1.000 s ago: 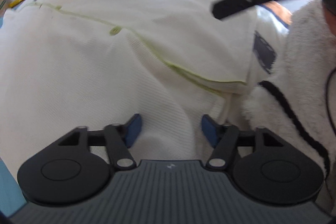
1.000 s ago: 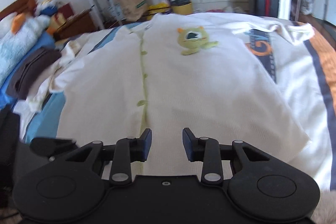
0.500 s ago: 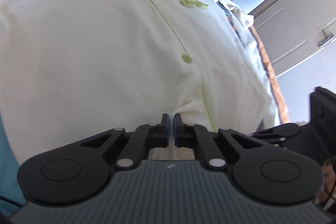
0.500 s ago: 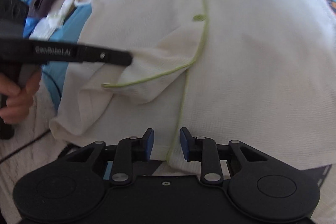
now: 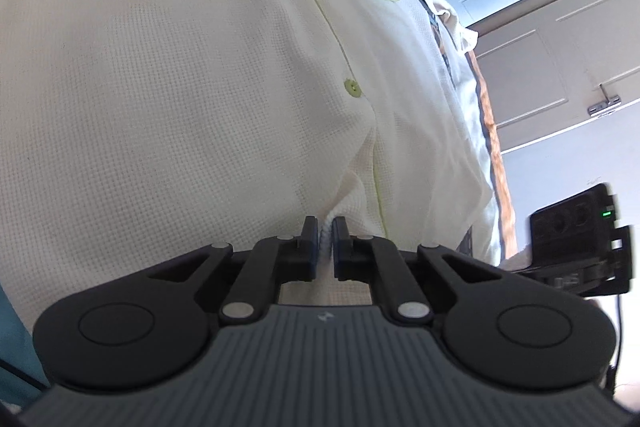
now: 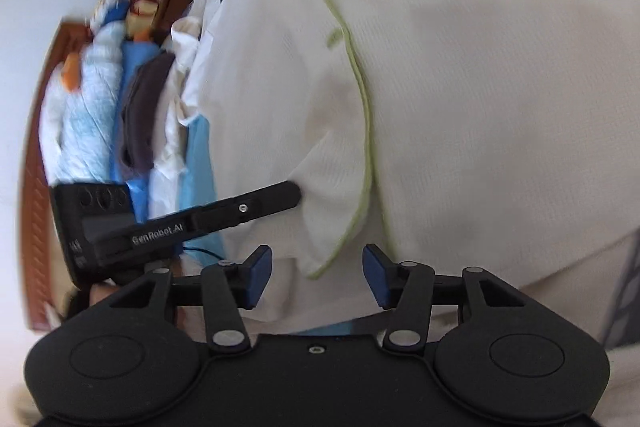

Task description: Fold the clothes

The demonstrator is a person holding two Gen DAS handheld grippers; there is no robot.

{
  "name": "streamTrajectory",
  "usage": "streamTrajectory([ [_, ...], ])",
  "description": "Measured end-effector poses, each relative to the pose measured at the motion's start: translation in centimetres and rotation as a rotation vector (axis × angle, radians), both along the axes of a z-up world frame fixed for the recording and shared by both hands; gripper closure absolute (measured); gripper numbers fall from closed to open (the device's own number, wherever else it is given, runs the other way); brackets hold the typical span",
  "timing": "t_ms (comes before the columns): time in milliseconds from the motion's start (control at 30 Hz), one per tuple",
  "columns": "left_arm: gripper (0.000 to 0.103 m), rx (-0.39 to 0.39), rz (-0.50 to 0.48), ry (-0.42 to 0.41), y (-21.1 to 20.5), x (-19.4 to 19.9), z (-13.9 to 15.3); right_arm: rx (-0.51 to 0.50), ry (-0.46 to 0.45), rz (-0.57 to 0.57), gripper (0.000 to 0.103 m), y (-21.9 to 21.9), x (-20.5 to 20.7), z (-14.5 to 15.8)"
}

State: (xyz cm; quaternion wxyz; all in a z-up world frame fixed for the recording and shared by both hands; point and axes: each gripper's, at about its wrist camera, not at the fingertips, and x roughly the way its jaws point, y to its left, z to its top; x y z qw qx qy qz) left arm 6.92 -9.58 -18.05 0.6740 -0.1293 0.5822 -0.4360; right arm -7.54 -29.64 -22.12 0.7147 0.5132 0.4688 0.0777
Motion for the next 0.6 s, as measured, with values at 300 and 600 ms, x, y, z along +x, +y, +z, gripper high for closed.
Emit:
streamTrajectory([
  [300, 0.094, 0.092, -0.191, -0.117, -0.7, -5.1, 1.4, -0.342, -0.067, 0.031, 0.095, 0.7, -1.5, 5.4],
  [600, 0.071, 0.140, -0.260, -0.165, -1.9, -7.2, 1.2, -0.700, 0.111, 0.173, 0.095, 0.5, -2.0, 5.6],
])
